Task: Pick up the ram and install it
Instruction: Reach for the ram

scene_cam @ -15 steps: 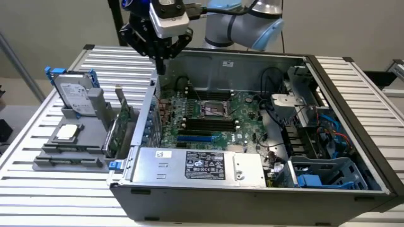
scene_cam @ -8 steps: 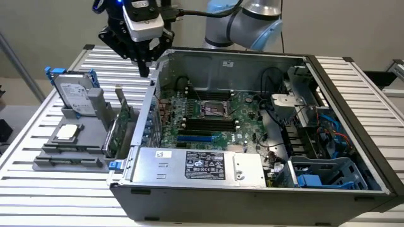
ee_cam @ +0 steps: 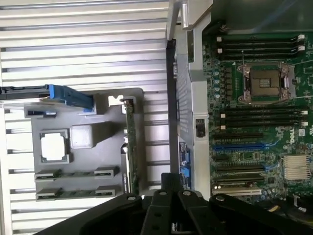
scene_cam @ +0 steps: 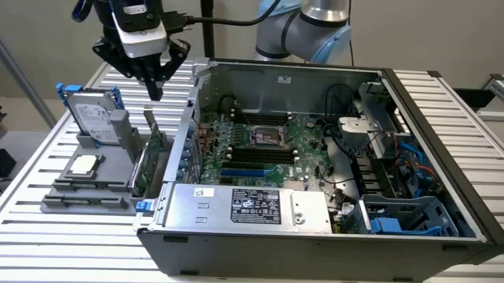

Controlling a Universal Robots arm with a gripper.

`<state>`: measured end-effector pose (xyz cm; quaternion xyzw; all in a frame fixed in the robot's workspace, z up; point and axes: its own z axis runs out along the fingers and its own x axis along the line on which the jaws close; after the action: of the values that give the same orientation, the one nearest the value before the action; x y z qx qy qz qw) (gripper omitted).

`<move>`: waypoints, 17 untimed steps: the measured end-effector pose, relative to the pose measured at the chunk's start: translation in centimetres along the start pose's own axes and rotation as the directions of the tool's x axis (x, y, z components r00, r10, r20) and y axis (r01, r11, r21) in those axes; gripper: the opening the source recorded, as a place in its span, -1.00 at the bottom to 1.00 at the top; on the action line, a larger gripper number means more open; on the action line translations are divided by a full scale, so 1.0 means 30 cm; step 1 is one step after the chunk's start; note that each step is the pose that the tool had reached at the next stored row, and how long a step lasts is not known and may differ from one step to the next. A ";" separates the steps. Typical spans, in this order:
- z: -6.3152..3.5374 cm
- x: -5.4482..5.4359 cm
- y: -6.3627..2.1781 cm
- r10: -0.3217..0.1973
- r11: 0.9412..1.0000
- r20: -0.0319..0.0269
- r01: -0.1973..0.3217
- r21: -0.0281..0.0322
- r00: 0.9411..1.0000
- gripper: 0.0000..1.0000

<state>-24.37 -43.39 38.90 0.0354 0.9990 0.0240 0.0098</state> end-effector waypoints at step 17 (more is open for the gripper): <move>0.032 0.252 -0.068 0.000 1.000 -0.001 0.000 0.000 1.000 -1.00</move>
<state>-32.02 -44.85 37.71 0.0354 0.9990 0.0240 0.0094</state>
